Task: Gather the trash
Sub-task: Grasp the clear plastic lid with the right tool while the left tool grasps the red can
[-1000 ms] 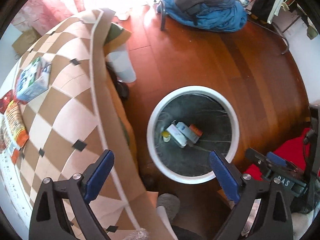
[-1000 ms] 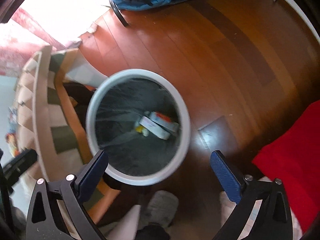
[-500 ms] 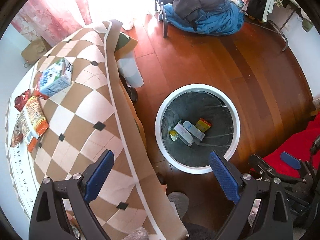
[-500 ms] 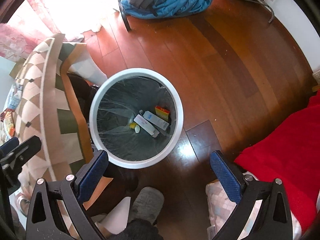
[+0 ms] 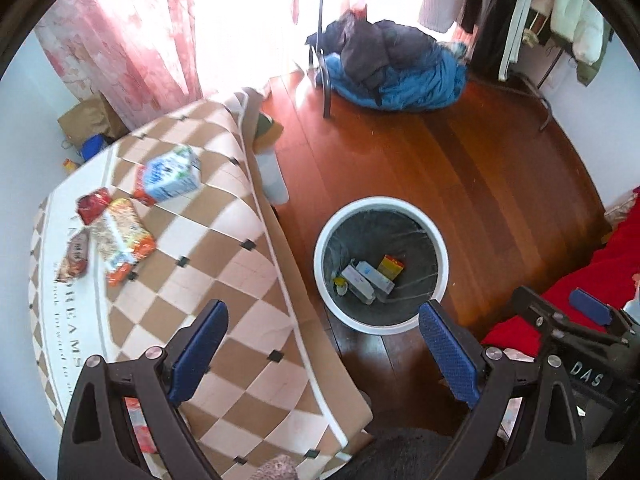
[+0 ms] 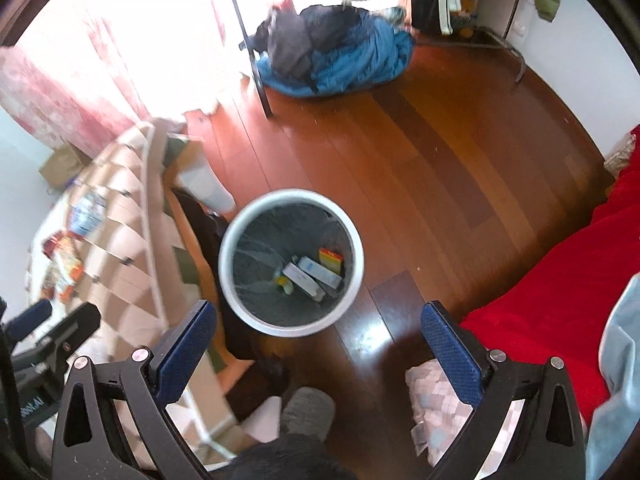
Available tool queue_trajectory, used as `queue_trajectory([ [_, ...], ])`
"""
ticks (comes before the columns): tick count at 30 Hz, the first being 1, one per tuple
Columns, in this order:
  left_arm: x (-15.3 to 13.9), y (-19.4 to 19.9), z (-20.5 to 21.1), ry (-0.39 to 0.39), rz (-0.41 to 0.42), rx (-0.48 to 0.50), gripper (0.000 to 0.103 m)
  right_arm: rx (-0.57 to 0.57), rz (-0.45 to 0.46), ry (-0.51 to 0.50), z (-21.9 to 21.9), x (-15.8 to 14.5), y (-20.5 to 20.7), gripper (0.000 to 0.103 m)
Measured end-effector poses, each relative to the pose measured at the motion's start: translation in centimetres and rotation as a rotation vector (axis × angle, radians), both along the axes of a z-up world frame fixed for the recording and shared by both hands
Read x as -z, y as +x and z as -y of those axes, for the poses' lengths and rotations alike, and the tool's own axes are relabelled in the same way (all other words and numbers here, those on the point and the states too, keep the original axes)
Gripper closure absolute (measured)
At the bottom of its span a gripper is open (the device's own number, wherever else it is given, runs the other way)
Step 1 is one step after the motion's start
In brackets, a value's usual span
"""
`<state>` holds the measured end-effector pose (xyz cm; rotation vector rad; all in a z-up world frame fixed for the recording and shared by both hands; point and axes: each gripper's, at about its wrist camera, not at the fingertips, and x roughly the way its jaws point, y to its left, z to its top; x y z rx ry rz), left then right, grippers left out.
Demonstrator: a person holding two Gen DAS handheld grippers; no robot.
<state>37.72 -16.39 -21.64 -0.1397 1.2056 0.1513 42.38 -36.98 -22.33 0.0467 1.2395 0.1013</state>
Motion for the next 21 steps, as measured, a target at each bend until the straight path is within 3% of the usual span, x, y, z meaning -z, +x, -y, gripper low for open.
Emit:
queue_trajectory([
  [6,-4.9,-3.6,-3.2,-0.006,0.076,-0.053,0.006,-0.035,0.069,0.103,-2.8,-5.7,-3.4,0.0],
  [11,-6.7,-8.5,-8.0,-0.025,0.111,-0.141,0.006,-0.13,0.044,0.154,-8.1,-5.8,-7.2,0.0],
  [13,-5.9,-11.4,-10.7,-0.033,0.095,-0.201,0.006,-0.177,0.011,0.168,-10.4,-4.3,-8.6,0.0],
  [18,-0.6,-18.4,-16.0,-0.088,-0.008,-0.362,0.006,-0.244,-0.096,0.23,-15.4,2.0,-11.7,0.003],
  [21,3.7,-21.2,-18.2,-0.184,-0.091,-0.455,0.007,-0.248,-0.136,0.216,-17.3,5.4,-12.4,0.031],
])
